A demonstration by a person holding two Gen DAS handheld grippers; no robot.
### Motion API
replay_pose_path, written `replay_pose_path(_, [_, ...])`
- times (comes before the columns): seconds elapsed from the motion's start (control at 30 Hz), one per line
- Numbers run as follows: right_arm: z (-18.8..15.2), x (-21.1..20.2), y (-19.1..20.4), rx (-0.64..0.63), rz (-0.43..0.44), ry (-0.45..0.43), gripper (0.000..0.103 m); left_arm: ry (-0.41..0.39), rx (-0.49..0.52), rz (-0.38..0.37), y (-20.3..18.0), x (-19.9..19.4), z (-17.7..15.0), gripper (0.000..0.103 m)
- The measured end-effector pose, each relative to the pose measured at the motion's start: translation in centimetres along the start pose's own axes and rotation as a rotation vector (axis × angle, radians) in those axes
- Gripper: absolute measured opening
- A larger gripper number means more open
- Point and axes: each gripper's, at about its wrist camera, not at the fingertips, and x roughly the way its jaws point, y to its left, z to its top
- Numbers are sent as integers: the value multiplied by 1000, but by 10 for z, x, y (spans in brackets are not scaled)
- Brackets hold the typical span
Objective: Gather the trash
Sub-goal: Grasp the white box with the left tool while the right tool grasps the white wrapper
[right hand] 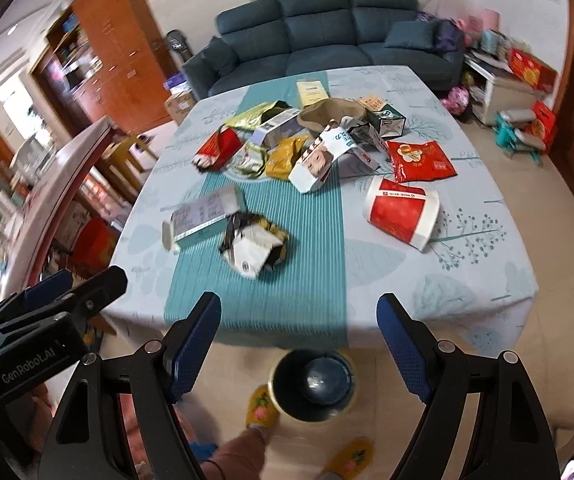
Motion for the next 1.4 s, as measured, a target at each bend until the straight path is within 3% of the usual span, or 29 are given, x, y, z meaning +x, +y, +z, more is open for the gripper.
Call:
replay_pose_path(0.17, [30,33,14,123,-6,20,82,14,78,-46,22,31,52,88])
replay_pose_path(0.3, [45,70,23,205,-22,53,82,104,151,-138,43,76,95,88])
replay_pose_path(0.5, [46,132,19,361,-32,118,82,187,285,-191,60,139,129,88])
replay_pose_path(0.6, [44,160,15,409,-30,147,82,235,404,-236,58,168,139,88])
replay_pose_path(0.8, [43,184,20,435,-1,119,82,297,534,-251,46,206,140,88])
replay_pose_path(0.87, [42,189,21,439,28,112,74,319,563,-254,42,218,138,88])
replay_pose_path(0.93, [43,191,24,438,60,100,57,344,593,-261,38,228,137,88])
replay_pose_path(1.4, [48,171,36,357,-3,106,49,428,753,-197,11,275,119,88])
